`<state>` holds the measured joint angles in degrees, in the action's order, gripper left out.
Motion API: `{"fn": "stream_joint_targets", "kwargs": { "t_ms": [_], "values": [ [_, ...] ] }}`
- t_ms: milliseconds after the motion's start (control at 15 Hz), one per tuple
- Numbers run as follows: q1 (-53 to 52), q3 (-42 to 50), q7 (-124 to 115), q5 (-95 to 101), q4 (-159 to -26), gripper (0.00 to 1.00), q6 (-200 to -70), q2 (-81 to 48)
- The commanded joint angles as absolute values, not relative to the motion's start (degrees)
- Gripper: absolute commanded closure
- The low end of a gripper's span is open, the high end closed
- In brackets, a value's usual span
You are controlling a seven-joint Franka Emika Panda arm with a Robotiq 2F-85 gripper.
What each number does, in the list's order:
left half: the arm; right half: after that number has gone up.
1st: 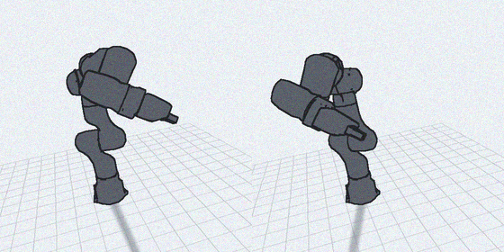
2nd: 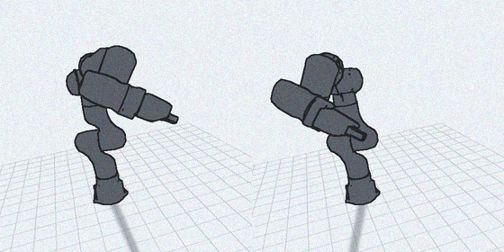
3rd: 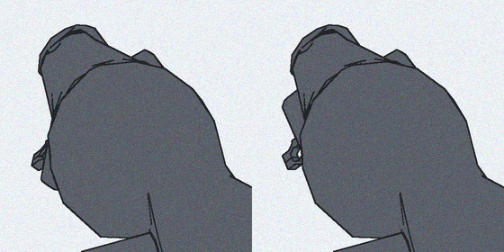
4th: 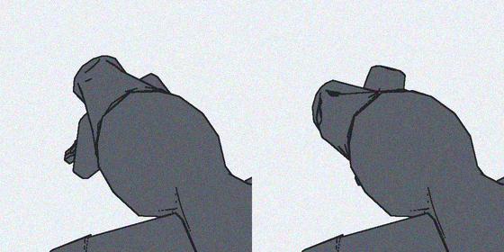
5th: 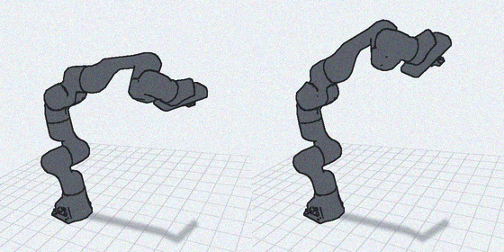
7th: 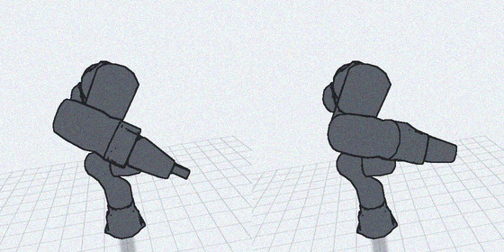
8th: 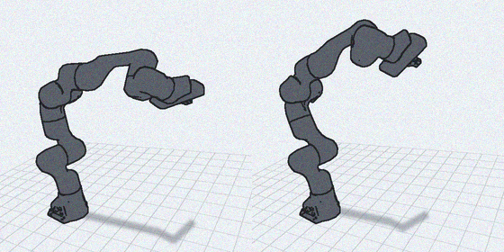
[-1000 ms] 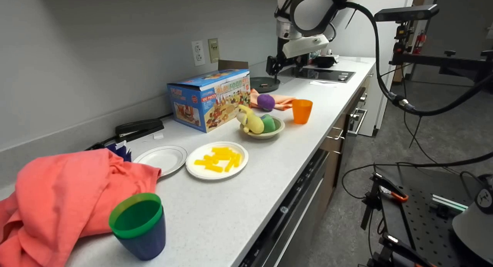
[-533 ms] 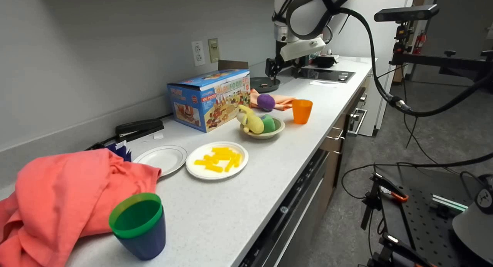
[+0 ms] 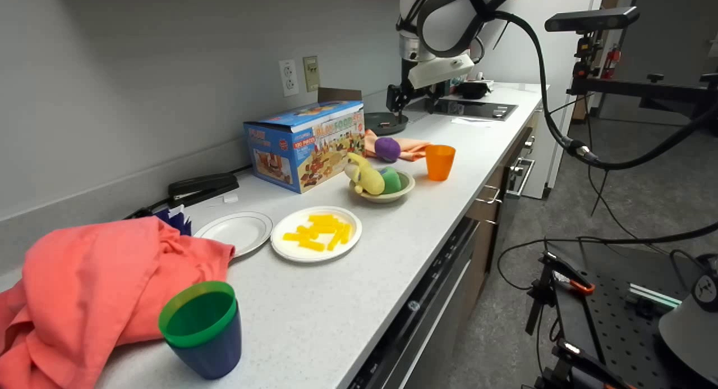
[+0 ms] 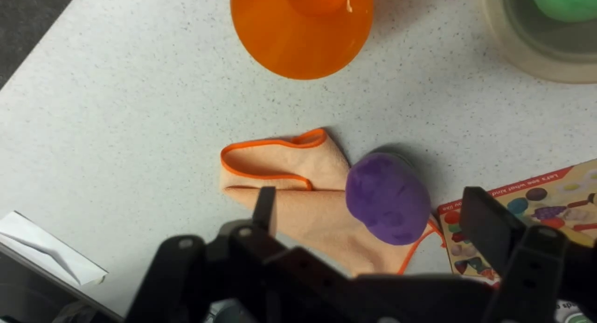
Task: Put the purple plush toy in the bowl.
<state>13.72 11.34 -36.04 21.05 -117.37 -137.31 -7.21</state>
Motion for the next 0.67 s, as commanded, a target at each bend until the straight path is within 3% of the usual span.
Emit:
{"fn": "stream_joint_targets", "kwargs": {
  "t_ms": [0,600],
  "values": [
    [12.4,12.8,-35.7,20.7,-117.2,0.00,-137.2,-7.3],
    [12.5,13.9,-21.3,21.5,-109.4,0.00,-141.0,-17.9]
  ]
}}
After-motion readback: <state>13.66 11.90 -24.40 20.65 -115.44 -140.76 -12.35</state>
